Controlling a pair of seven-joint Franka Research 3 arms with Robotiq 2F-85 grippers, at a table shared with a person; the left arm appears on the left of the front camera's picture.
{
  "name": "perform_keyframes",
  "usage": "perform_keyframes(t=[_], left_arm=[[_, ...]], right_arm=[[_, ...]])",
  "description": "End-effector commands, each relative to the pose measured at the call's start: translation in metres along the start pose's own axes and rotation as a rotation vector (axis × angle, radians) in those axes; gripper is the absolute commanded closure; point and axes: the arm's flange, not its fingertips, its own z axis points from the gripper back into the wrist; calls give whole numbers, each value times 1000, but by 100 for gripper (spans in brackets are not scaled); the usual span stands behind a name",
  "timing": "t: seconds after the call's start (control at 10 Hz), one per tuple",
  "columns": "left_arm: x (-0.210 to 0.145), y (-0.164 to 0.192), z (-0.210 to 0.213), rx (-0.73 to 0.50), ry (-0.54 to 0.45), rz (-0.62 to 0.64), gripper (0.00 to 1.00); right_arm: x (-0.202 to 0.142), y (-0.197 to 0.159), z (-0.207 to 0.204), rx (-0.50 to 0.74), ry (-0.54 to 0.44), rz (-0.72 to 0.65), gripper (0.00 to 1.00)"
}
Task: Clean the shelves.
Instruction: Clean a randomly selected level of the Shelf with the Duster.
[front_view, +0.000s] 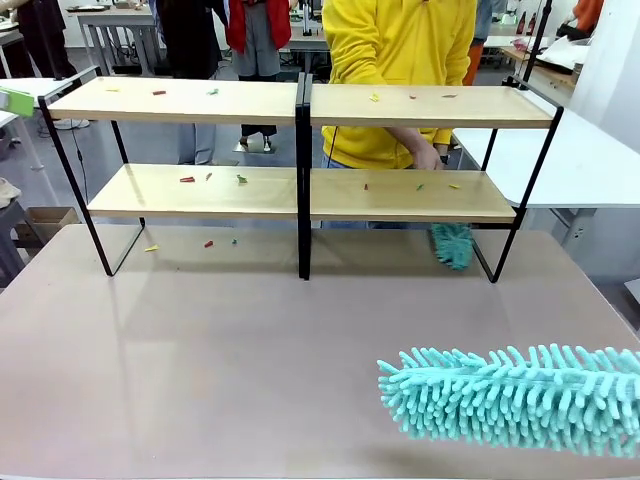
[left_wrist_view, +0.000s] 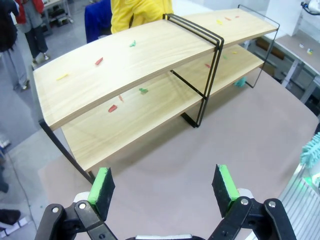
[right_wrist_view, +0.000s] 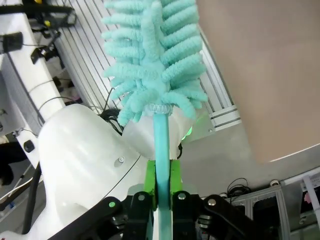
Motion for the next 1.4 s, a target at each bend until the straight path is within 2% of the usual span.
perform_keyframes(t=[0.0, 0.2, 0.3, 0.5, 0.6, 0.7, 0.8, 0.9, 1.0, 1.1, 1.3], left_arm=[[0, 0, 0, -1, -4, 4, 0], [0, 0, 0, -1, -4, 4, 0], [0, 0, 0, -1, -4, 4, 0], [0, 0, 0, -1, -4, 4, 0], [0, 0, 0, -1, -4, 4, 0], [0, 0, 0, -1, -4, 4, 0], [0, 0, 0, -1, -4, 4, 0], [0, 0, 0, -1, -4, 4, 0], [0, 0, 0, -1, -4, 4, 0], [0, 0, 0, -1, -4, 4, 0], [0, 0, 0, -1, -4, 4, 0]], right_arm=[[43, 12, 0, -48, -66, -23, 88], [139, 18, -13, -88, -42, -37, 88], [184, 21, -25, -120, -48, -111, 88], [269, 22, -51, -166, -30, -160, 88], [297, 23, -63, -174, -108, -166, 88], [282, 25, -59, -188, -9, -82, 88], [268, 28, -75, -170, -64, -118, 88], [268, 28, -75, -170, -64, -118, 88], [293, 22, -78, -164, -47, -107, 88], [307, 13, -80, -214, -132, -153, 88], [361, -11, -85, -201, -259, -247, 88]])
